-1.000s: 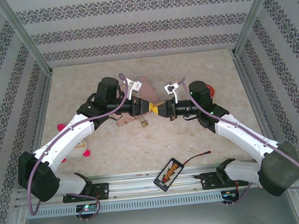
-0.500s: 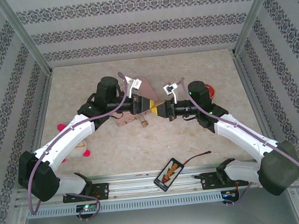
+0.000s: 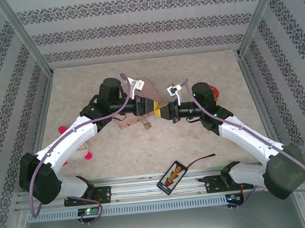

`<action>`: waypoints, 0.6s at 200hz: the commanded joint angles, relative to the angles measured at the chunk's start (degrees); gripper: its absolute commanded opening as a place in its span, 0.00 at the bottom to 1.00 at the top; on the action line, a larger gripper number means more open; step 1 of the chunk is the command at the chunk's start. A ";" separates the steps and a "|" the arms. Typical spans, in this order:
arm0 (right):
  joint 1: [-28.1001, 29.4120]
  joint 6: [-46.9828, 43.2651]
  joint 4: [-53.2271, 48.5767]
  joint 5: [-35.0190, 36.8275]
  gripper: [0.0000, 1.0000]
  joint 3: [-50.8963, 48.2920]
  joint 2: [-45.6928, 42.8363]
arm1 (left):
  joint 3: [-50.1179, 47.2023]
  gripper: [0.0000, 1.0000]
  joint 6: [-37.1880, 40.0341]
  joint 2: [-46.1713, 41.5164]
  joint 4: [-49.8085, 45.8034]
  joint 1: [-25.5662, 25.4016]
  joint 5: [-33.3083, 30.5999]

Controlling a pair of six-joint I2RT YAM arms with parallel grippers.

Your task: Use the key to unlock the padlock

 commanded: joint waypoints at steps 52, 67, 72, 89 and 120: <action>0.43 -0.98 0.21 0.83 0.00 1.23 -1.10 | -0.82 0.20 1.75 -1.69 -2.36 0.02 -0.68; 0.45 -0.89 0.20 0.92 0.00 1.28 -1.09 | -0.79 0.10 1.42 -1.67 -2.03 0.02 -0.60; 0.45 -0.80 0.20 0.96 0.00 1.38 -1.08 | -0.77 0.07 1.28 -1.65 -1.88 0.00 -0.46; 0.42 -0.64 0.14 1.31 0.00 1.55 -1.17 | -0.68 0.00 0.75 -1.85 -1.74 -0.03 -1.17; 0.53 -1.86 -2.98 5.23 0.15 1.99 -2.60 | -0.06 0.00 -0.22 -3.61 -4.46 0.02 -6.70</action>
